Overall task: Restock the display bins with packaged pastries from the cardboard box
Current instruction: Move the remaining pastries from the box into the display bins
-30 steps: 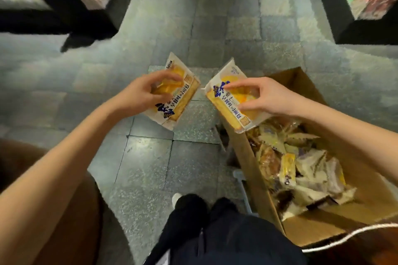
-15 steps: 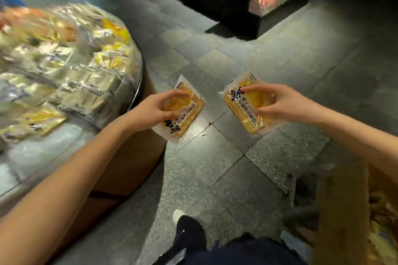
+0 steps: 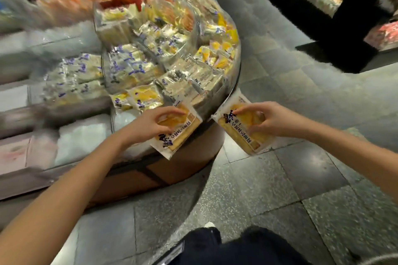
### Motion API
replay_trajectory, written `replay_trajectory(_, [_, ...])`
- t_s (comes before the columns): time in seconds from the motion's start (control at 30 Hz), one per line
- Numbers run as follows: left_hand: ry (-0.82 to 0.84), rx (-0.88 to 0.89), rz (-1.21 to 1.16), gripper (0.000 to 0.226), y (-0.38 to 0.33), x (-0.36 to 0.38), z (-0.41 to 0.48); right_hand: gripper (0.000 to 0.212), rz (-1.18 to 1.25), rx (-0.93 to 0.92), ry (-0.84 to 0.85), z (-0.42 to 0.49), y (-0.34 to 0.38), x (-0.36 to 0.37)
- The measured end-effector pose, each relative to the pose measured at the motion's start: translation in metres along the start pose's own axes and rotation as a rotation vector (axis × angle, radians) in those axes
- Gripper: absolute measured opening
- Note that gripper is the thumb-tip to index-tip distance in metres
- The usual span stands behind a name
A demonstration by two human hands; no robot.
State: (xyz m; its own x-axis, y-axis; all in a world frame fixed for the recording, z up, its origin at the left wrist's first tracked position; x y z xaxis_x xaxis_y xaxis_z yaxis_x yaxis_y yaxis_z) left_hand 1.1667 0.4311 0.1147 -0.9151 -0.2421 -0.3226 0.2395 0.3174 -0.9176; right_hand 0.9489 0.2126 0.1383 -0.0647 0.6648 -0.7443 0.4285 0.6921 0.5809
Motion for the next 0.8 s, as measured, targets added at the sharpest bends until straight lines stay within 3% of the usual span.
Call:
replay_trajectory(0.3, [-0.231, -0.132, -0.024, 0.052, 0.088, -0.091, -0.039, 0.049, -0.221, -0.191, 0.212, 0.127, 0.073, 0.042])
replay_trajectory(0.47, [-0.289, -0.208, -0.017, 0.063, 0.127, -0.136, -0.031, 0.048, -0.26, -0.307, 0.281, 0.197, 0.096, 0.06])
replay_trajectory(0.67, [-0.206, -0.323, -0.057, 0.054, 0.164, -0.187, 0.013, 0.045, -0.416, -0.405, 0.39, 0.278, 0.11, 0.075])
replay_trajectory(0.8, [-0.071, -0.411, 0.076, 0.051, 0.183, -0.209, 0.051, 0.04, -0.493, -0.49, 0.455, 0.317, 0.115, 0.09])
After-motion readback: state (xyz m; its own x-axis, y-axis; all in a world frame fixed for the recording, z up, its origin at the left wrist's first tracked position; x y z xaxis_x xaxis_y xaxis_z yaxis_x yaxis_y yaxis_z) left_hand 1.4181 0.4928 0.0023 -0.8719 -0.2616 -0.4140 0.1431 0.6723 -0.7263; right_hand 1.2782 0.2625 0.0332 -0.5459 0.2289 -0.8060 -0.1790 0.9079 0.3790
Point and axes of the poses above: each hand's wrist, its own z-axis towards the middle knuckle, its own x-axis out of the palm, y = z × x, the point moved 4 cm from there along z, towards the middle knuckle, and after that the axes turned 14 degrees about -z, right-handed, at the moved point
